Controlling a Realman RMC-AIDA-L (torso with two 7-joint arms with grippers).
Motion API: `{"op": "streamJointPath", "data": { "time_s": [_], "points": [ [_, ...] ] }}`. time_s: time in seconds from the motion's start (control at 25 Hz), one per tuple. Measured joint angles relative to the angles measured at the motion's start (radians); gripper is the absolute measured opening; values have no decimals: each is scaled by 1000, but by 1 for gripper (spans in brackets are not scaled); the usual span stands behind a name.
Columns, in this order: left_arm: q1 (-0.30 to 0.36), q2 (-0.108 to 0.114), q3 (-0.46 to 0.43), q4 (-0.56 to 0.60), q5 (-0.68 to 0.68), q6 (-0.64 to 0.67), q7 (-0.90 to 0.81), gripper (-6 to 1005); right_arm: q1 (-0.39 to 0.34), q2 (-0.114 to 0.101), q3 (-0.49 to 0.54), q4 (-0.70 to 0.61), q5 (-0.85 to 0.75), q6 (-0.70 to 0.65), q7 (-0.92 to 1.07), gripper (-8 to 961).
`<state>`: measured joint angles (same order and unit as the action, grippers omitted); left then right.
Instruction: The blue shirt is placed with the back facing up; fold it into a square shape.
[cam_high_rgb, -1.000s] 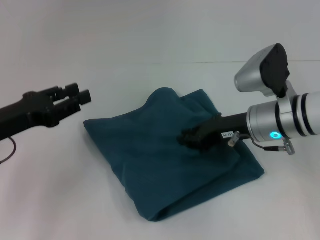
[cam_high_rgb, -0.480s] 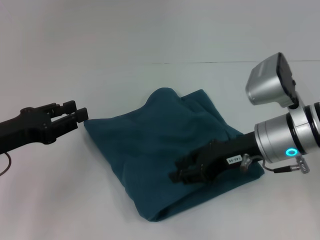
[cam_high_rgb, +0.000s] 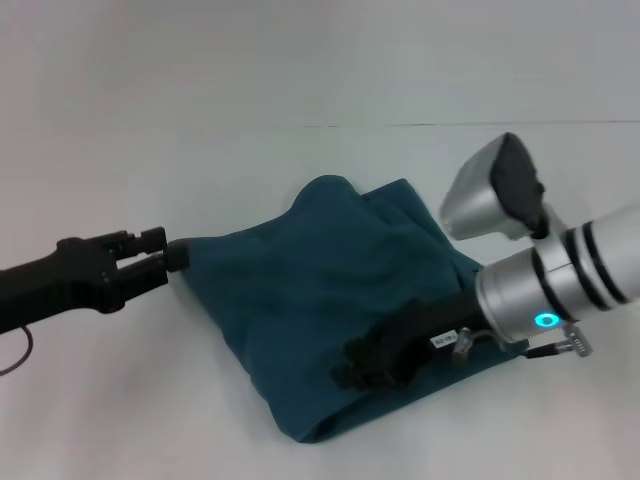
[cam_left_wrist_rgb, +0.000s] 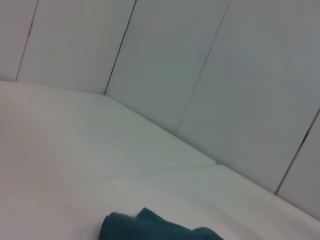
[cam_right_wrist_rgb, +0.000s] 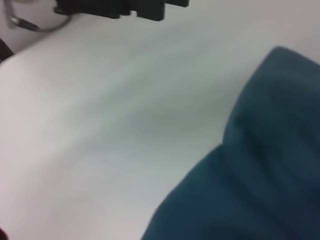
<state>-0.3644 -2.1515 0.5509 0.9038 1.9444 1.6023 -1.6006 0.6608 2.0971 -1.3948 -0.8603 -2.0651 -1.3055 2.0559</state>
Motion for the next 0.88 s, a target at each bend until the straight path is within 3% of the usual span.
{"op": "streamJointPath", "data": {
  "time_s": [0.36,0.88],
  "points": [
    [7,-3,5,4,22,5,-3,461,124,4,-65,131,-6,69,8,411],
    [19,-4,1,16,24,34,5,460,221,12,-115,216,43,101,19,411]
  ]
}}
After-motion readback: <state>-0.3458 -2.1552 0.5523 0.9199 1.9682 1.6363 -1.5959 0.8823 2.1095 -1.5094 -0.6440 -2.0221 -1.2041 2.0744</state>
